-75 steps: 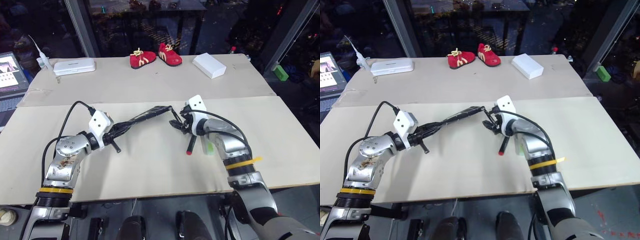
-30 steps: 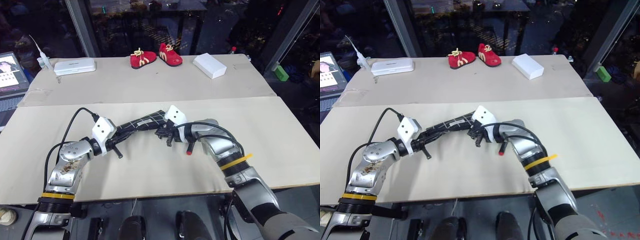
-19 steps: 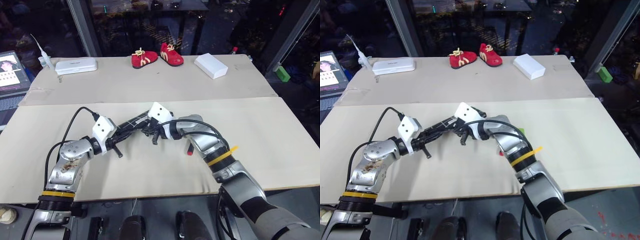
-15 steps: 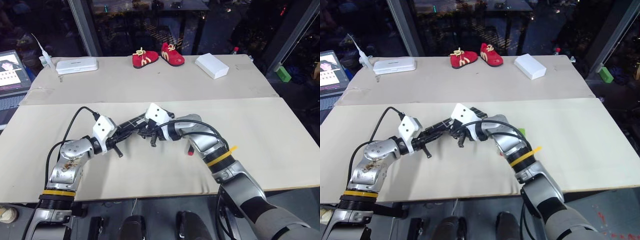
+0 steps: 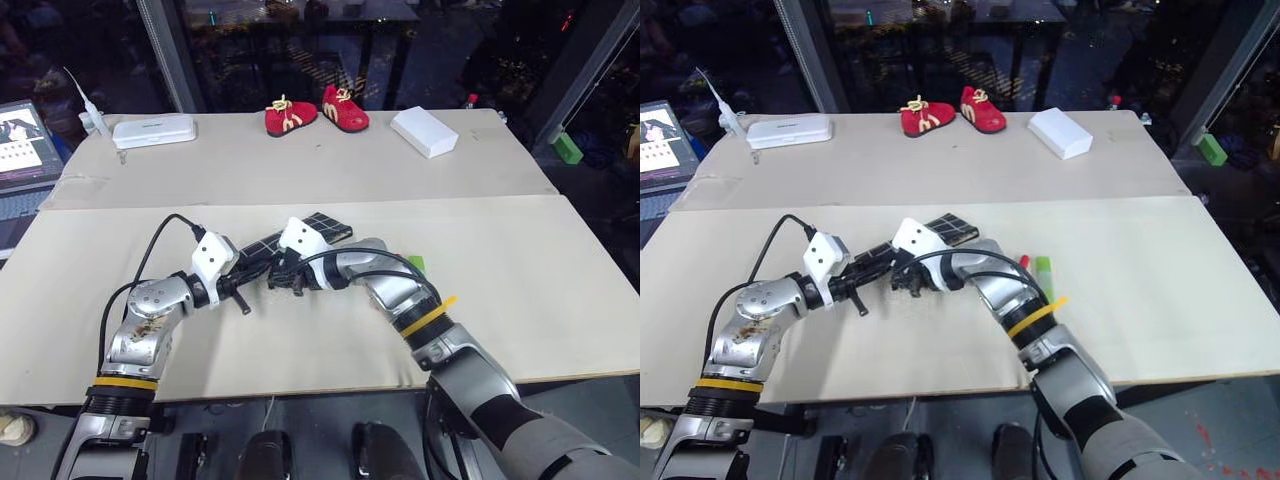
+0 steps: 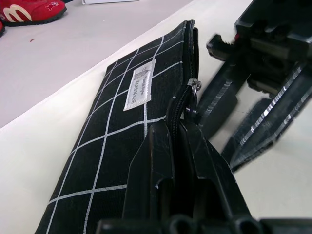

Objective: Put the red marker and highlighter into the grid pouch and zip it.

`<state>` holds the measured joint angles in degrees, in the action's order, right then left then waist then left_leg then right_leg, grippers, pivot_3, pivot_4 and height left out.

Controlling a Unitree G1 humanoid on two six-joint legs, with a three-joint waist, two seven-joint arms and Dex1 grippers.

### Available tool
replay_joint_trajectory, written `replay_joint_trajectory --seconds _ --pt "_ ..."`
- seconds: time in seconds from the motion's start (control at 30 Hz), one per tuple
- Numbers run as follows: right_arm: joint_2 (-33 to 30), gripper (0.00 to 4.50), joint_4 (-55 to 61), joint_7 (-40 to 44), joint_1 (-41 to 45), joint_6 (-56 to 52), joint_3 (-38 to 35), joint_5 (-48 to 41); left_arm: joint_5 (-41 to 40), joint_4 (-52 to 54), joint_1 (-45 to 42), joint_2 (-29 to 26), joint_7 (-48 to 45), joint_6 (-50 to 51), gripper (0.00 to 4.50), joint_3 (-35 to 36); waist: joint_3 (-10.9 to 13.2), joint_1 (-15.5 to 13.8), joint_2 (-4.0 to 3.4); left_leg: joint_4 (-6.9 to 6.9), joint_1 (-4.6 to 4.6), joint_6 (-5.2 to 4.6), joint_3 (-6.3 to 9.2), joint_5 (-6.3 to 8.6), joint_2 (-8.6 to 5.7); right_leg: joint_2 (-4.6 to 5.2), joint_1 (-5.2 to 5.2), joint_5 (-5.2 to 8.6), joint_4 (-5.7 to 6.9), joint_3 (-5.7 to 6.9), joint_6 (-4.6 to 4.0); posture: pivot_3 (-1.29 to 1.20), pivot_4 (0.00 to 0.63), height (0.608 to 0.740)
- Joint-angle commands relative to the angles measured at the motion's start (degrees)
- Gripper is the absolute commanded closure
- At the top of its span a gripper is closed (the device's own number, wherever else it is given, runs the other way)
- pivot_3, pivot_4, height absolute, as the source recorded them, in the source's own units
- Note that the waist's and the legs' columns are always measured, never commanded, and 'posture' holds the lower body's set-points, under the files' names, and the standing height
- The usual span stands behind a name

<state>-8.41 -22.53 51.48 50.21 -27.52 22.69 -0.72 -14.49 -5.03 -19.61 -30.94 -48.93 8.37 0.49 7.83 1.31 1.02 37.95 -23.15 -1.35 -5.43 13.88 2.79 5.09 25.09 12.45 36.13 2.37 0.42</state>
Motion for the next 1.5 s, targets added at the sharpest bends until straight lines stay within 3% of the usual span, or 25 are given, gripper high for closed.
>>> replay_joint_trajectory --seconds 0.03,0.07,0.27,0.33,0.43,0.53,0.7,0.9,1.5 --pt "-6.2 1.64 13.3 6.3 -3.8 -3.5 -2.5 -4.3 -0.2 1.8 0.2 0.1 0.0 -1.3 4.5 0.4 0.0 -0.4 0.0 0.0 -0.01 -0.02 0.02 0.01 0.0 0.0 0.0 0.0 0.0 0.01 0.0 0.0 0.15 0.74" --pt "-8.1 1.32 17.1 8.0 -5.4 -6.1 -3.2 -6.3 -0.3 2.0 0.4 0.1 -0.1 -1.4 4.5 0.4 0.0 -0.6 0.0 0.0 -0.03 -0.04 0.03 0.02 0.0 0.0 -0.02 0.0 0.0 0.03 0.0 0.0 0.15 0.74" --pt "-22.2 1.32 41.9 11.8 -18.8 -16.5 -13.1 -17.6 -1.4 3.7 1.6 0.6 -0.2 -1.2 4.5 0.8 0.0 -1.1 0.02 0.01 -0.1 -0.11 0.17 0.07 -0.02 0.03 -0.03 0.0 -0.06 0.06 0.01 0.0 0.15 0.74" --pt "-25.1 1.32 45.1 6.9 -23.1 -15.7 -17.3 -15.4 -1.9 4.2 2.0 0.8 -0.6 -1.1 4.5 0.8 0.0 -1.1 0.04 0.03 -0.03 -0.12 0.16 0.07 -0.04 0.03 -0.05 0.0 -0.25 0.04 0.01 0.0 0.15 0.74" --pt "-26.0 1.32 44.8 -6.8 -26.0 -22.5 -26.8 -10.6 -2.4 4.8 2.9 1.2 -1.1 -1.6 4.5 0.5 0.0 -1.0 0.07 0.04 0.25 -0.08 0.13 0.06 -0.04 0.01 -0.21 0.02 -0.13 -0.02 0.0 0.0 0.15 0.74" --pt "-26.6 1.32 45.3 -14.1 -29.0 -26.3 -29.8 -7.7 -2.5 5.1 3.3 1.7 -1.3 -1.6 4.5 0.2 0.0 -1.1 0.08 0.04 0.56 -0.05 0.07 0.04 -0.04 0.0 -0.53 0.03 -0.13 -0.05 -0.02 0.0 0.15 0.74" --pt "-24.5 1.32 48.8 -22.1 -34.2 -31.9 -30.4 -5.7 -2.6 4.5 2.5 2.8 -2.0 -1.3 4.5 -0.4 0.0 -1.1 0.08 -0.02 0.66 -0.09 0.09 0.08 -0.03 -0.01 -0.68 0.13 -0.21 -0.04 -0.02 0.0 0.15 0.74" --pt "-19.1 1.32 49.5 -28.5 -34.3 -36.7 -28.2 -5.6 -6.4 5.8 -0.2 3.8 -2.0 4.6 4.5 1.0 0.0 -1.0 0.1 -0.01 0.74 -0.1 0.21 0.07 -0.07 0.01 -0.79 0.13 -0.21 -0.09 0.01 0.0 0.15 0.74" --pt "-18.1 1.32 42.2 -31.4 -35.8 -34.0 -23.6 -5.7 -7.7 8.6 1.3 1.6 -1.1 8.0 4.5 2.4 0.0 -0.6 0.17 -0.01 0.73 -0.16 0.25 0.11 -0.1 0.02 -0.81 0.16 -0.26 -0.1 0.07 0.0 0.15 0.74"
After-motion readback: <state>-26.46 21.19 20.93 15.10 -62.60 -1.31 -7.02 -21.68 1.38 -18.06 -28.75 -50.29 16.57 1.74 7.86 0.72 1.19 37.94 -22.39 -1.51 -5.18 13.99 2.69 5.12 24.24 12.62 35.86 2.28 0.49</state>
